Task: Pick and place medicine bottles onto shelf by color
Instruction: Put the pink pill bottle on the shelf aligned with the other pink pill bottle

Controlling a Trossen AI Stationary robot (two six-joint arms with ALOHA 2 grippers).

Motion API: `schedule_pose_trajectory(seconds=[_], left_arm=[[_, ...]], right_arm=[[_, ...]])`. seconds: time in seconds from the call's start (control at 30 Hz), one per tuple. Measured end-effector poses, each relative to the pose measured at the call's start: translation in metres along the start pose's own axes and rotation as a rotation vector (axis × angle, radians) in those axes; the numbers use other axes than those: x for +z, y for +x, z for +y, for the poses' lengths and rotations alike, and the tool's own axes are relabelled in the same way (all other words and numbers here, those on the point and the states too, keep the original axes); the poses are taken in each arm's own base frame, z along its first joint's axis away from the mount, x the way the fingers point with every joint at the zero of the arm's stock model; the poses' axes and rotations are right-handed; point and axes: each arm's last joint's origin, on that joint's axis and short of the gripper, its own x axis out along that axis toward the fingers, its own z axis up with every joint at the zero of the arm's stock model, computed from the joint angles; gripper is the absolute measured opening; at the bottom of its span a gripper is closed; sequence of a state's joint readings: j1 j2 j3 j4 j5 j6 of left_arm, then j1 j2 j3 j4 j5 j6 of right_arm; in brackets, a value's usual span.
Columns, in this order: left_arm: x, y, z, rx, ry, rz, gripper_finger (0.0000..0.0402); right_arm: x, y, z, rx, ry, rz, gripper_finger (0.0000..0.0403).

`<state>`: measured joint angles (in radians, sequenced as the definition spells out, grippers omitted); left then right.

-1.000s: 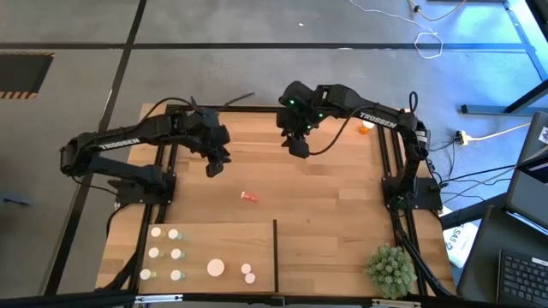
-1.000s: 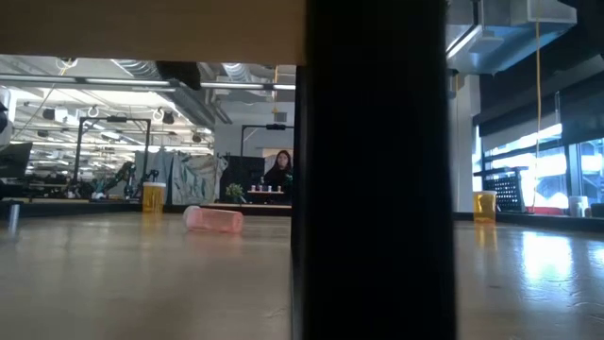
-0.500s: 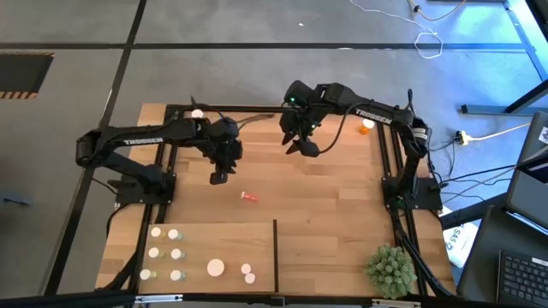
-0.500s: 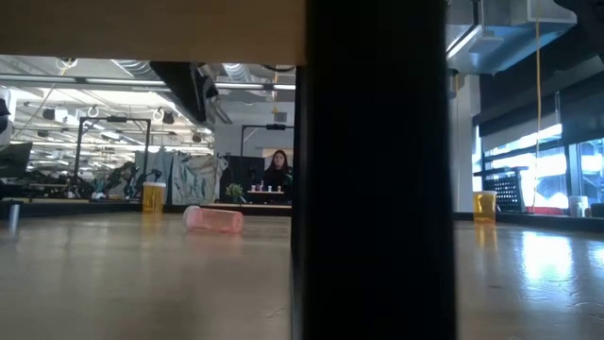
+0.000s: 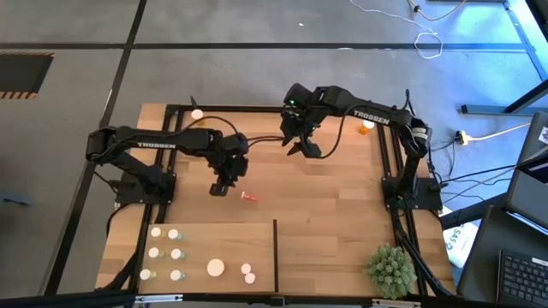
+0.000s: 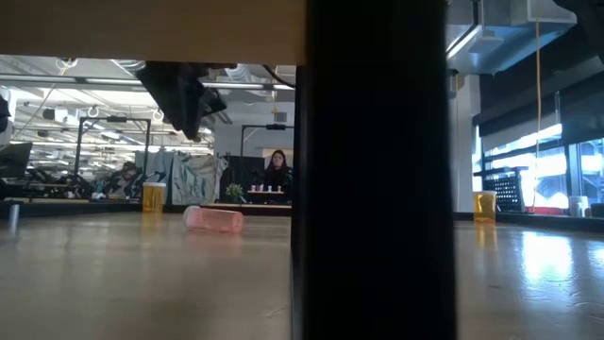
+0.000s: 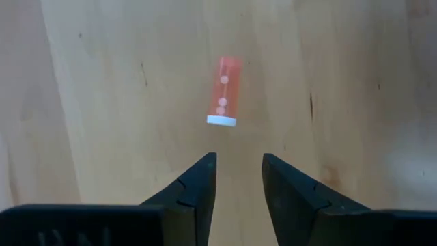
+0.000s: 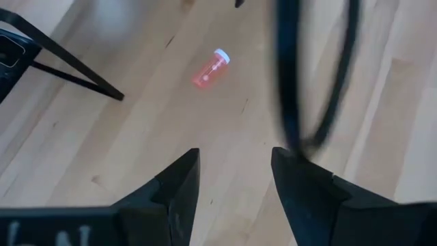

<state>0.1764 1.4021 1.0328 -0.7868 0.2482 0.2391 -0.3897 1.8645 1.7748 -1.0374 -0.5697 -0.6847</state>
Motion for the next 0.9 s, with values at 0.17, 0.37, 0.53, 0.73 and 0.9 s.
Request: schedule_pose_trajectory(seconds=[0.17, 0.37, 0.53, 0.73, 0.9], left_arm=[[-0.0001, -0.0001, 0.0009, 0.039, -0.046, 0.007, 0.0111], [-0.0003, -0.0002, 0.0021, 0.074, -0.074, 0.013, 0.011], [-0.0003, -0.0002, 0.0021, 0.074, -0.1, 0.011, 0.011], [-0.0003, -0.0001, 0.0012, 0.055, -0.096, 0.01, 0.011], [-0.0008, 0.0001, -0.0008, 0.002, -0.06, 0.01, 0.0122]], right_arm=[[0.0002, 0.0001, 0.0, -0.001, -0.001, -0.001, 0.0184], [0.0002, 0.0001, 0.0, -0.001, 0.0, -0.001, 0.0184], [0.0002, 0.0001, 0.0, -0.001, 0.001, -0.001, 0.0184], [0.0002, -0.0001, -0.0001, -0.002, 0.001, -0.001, 0.0184], [0.0003, 0.0, 0.0, -0.002, 0.001, -0.001, 0.0184]])
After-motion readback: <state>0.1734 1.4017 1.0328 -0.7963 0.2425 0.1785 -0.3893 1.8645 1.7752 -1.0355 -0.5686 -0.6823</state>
